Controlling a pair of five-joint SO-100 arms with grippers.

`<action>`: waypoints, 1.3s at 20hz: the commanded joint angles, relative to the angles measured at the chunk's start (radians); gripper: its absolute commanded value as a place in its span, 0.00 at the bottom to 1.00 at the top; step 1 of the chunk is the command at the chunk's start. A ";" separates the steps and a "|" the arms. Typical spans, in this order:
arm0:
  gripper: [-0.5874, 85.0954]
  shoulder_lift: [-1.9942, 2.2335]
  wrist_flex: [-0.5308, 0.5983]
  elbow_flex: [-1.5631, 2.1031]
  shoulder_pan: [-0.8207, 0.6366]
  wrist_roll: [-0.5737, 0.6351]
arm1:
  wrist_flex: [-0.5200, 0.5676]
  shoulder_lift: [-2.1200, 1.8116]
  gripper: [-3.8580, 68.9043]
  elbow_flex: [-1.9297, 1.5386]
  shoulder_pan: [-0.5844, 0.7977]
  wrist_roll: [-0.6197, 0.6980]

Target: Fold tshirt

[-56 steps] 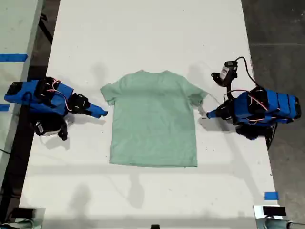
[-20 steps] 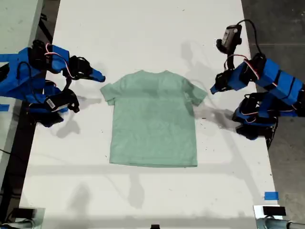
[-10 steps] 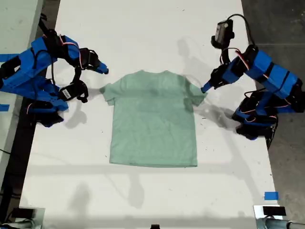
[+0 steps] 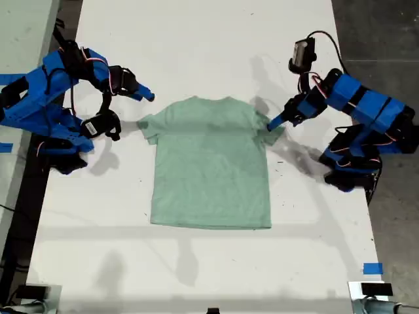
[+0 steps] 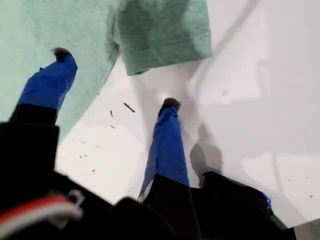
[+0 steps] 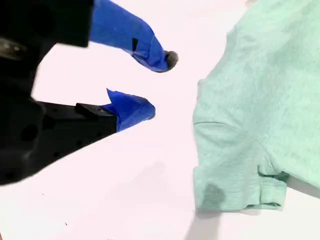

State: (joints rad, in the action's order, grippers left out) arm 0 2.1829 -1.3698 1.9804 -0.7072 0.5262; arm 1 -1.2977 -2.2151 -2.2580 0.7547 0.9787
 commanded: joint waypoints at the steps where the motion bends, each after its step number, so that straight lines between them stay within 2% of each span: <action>1: 0.16 0.011 -0.009 -0.041 -0.002 0.003 | 0.156 0.032 0.54 -0.057 0.029 0.049; 6: 0.15 0.006 -0.009 -0.041 -0.002 0.005 | 0.308 0.163 0.53 -0.089 0.087 0.137; 13: 0.14 -0.002 -0.006 -0.041 0.000 0.002 | 0.347 0.365 0.47 -0.011 0.161 0.199; 16: 0.14 -0.002 -0.003 -0.043 0.003 0.000 | 0.322 0.453 0.30 0.054 0.160 0.215; 19: 0.13 -0.002 -0.005 -0.043 0.005 -0.002 | 0.314 0.531 0.22 0.094 0.143 0.216; 21: 0.13 -0.002 -0.008 -0.041 0.005 -0.002 | 0.305 0.543 0.09 0.104 0.140 0.206; 26: 0.13 -0.002 -0.008 -0.041 0.005 -0.002 | 0.270 0.520 0.03 0.126 0.121 0.193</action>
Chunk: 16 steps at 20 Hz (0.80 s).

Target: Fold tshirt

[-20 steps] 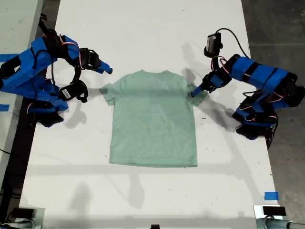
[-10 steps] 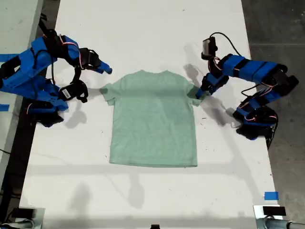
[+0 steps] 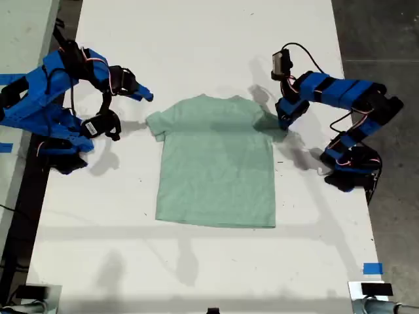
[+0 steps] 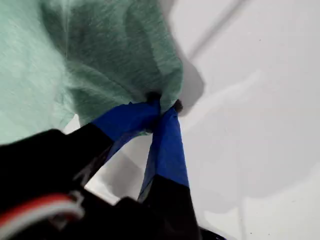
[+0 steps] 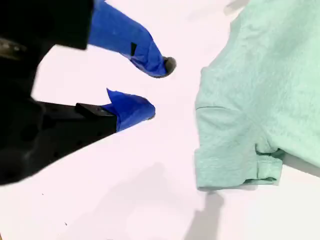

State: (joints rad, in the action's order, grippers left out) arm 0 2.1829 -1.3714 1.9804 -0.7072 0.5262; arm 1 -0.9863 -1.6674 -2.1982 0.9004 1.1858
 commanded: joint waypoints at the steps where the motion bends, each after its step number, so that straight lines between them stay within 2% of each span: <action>1: 0.13 -0.002 -0.006 -0.041 0.005 -0.002 | -0.077 -0.051 0.03 0.087 -0.032 -0.021; 5: 0.12 -0.002 -0.005 -0.041 0.009 -0.008 | -0.291 -0.233 0.03 0.262 -0.094 -0.054; 8: 0.12 -0.002 0.000 -0.041 0.011 -0.009 | -0.394 -0.281 0.03 0.451 -0.175 -0.087; 11: 0.12 -0.002 0.002 -0.041 0.015 -0.012 | -0.387 -0.209 0.03 0.568 -0.285 -0.149; 16: 0.13 -0.002 0.006 -0.041 0.028 -0.025 | -0.287 0.025 0.03 0.765 -0.449 -0.259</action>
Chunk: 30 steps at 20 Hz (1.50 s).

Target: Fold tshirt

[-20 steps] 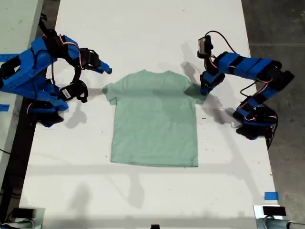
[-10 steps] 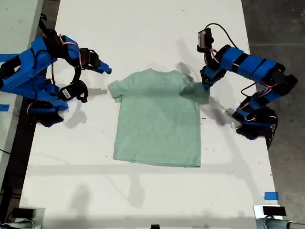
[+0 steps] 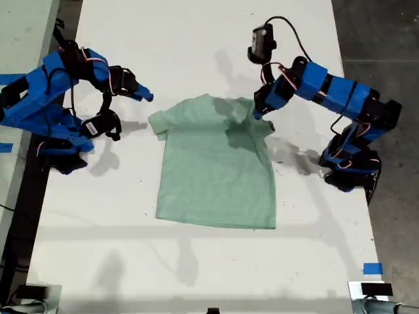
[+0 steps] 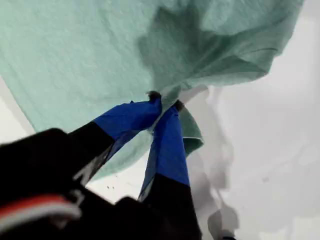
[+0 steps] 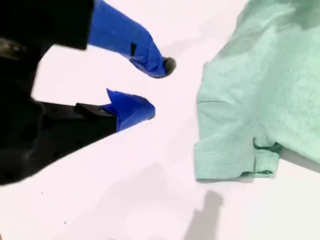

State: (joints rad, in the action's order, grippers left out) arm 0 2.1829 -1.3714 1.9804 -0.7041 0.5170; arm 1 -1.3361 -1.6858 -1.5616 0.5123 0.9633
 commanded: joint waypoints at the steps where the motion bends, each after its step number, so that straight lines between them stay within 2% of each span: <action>1: 0.13 -0.003 0.009 -0.041 0.025 -0.017 | 0.087 0.094 0.03 0.178 -0.089 -0.055; 5: 0.13 -0.011 0.017 -0.040 0.029 -0.018 | 0.149 0.267 0.03 0.334 -0.137 -0.112; 6: 0.13 -0.011 0.017 -0.040 0.029 -0.020 | 0.153 0.295 0.06 0.360 -0.143 -0.124; 7: 0.13 -0.011 0.017 -0.040 0.031 -0.020 | 0.153 0.314 0.22 0.391 -0.147 -0.137; 8: 0.13 -0.012 0.018 -0.037 0.031 -0.020 | 0.158 0.321 0.34 0.413 -0.147 -0.144; 9: 0.14 -0.012 0.020 -0.035 0.031 -0.020 | 0.176 0.318 0.52 0.433 -0.153 -0.121; 10: 0.15 -0.012 0.023 -0.032 0.031 -0.021 | 0.170 0.318 0.53 0.471 -0.155 -0.107; 13: 0.15 -0.017 0.029 -0.028 0.031 -0.023 | 0.132 0.290 0.44 0.531 -0.140 -0.086; 18: 0.20 -0.054 0.051 -0.043 0.041 -0.026 | 0.005 0.135 0.38 0.440 -0.086 -0.071; 20: 0.23 -0.140 0.055 -0.091 0.049 -0.012 | -0.002 0.037 0.30 0.330 -0.072 -0.058; 24: 0.25 -0.291 0.048 -0.137 -0.017 0.078 | -0.011 -0.100 0.28 0.178 -0.078 -0.055; 30: 0.26 -0.425 0.109 -0.040 -0.077 0.095 | 0.005 -0.209 0.27 0.052 -0.095 -0.052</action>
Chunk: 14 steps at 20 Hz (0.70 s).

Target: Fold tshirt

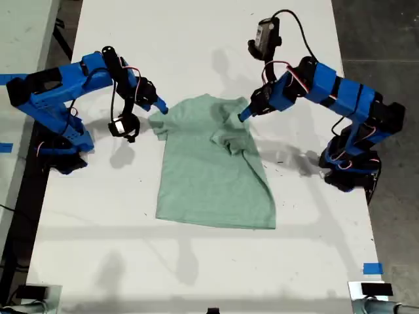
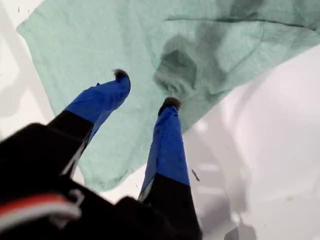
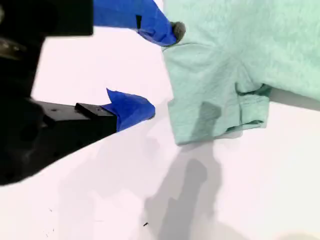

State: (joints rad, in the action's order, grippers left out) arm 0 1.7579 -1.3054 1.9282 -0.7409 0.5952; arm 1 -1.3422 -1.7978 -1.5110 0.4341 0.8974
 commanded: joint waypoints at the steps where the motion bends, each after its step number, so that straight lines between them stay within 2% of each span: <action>1: 0.26 -0.011 0.066 0.032 -0.057 0.026 | 0.014 -0.110 0.27 -0.012 -0.021 0.014; 8: 0.27 -0.187 0.199 0.078 -0.103 0.046 | 0.017 -0.218 0.27 -0.100 -0.026 0.014; 14: 0.27 -0.377 0.190 0.003 -0.137 0.051 | 0.008 -0.267 0.26 -0.121 -0.025 0.020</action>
State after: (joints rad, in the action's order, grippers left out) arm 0 1.4036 -1.1106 1.9926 -0.8544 0.6305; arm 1 -1.3422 -1.9681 -1.6383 0.4218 0.9020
